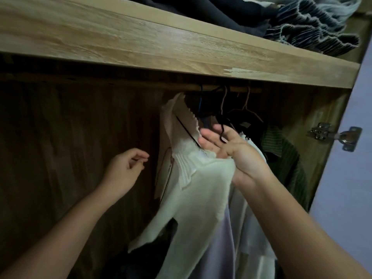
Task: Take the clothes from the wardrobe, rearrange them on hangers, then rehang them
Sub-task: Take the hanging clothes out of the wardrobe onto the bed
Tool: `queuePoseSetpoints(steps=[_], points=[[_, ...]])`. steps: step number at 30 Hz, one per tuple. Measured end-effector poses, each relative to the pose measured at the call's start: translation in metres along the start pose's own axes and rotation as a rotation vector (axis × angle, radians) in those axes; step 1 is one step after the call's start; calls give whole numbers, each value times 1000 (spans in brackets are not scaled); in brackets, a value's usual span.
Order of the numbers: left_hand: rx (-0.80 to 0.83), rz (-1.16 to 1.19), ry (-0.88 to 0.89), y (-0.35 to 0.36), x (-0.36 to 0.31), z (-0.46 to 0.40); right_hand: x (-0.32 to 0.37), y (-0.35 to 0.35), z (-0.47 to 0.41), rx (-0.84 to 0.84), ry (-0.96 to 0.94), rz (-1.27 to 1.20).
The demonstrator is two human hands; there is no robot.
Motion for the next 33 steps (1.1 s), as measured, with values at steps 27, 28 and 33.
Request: queuePoseSetpoints(steps=[27,28,33], points=[[179,-203,426,227,-200,167,134,-209,407,-457,212,1119],[179,-180,450,236,-207,171,139,-214,424,-535,200,1117],[254,-79,564,281,-237,183,151,-230,514,-895,188,1080]])
Point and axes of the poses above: each hand's wrist, its own z-axis away from the middle knuckle, its own y-axis out of the palm, x = y × z, the point moved 6 cm from there along -z, towards the middle knuckle, and after that the axes turned 7 degrees about y, right-handed, at the moved point
